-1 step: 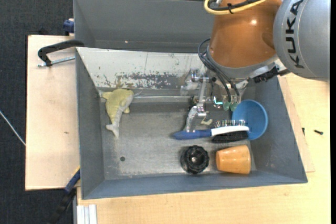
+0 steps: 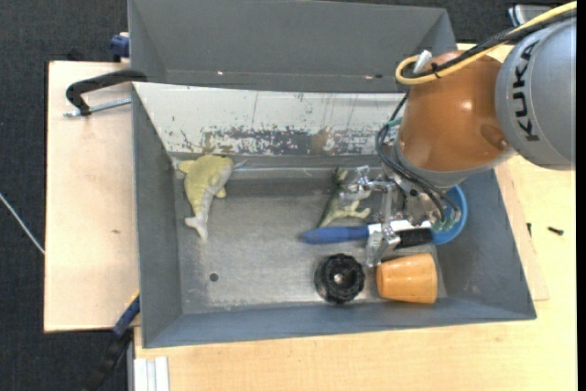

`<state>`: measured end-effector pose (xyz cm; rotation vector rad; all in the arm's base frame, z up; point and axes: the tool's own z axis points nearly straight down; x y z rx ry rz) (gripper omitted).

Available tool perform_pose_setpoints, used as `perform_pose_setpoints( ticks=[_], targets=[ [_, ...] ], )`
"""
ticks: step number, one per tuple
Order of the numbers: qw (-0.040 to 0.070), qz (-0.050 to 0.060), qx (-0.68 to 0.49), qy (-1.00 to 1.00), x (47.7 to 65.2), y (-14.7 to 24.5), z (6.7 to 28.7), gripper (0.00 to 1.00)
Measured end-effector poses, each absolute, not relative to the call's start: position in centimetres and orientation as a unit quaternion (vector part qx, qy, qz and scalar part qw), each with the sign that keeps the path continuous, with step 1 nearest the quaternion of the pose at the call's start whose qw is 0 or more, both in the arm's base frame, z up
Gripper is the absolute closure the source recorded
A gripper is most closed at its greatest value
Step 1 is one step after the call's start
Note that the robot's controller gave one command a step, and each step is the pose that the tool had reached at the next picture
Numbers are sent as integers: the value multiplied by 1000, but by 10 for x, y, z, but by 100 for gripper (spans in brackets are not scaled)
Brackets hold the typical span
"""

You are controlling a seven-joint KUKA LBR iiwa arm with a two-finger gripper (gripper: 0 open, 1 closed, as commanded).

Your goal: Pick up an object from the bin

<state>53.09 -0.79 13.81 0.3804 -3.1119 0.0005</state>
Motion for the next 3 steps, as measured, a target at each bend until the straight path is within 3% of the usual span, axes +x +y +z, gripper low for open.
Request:
perform_pose_setpoints(
  ticks=[1, 2, 3],
  targets=[
    [-8, -1, 219, -976, 546, -8, 92, 0],
    [-2, -1, 217, -976, 542, -10, 85, 100],
    [-7, 1, 225, -974, 550, 5, 220, 100]
  ],
)
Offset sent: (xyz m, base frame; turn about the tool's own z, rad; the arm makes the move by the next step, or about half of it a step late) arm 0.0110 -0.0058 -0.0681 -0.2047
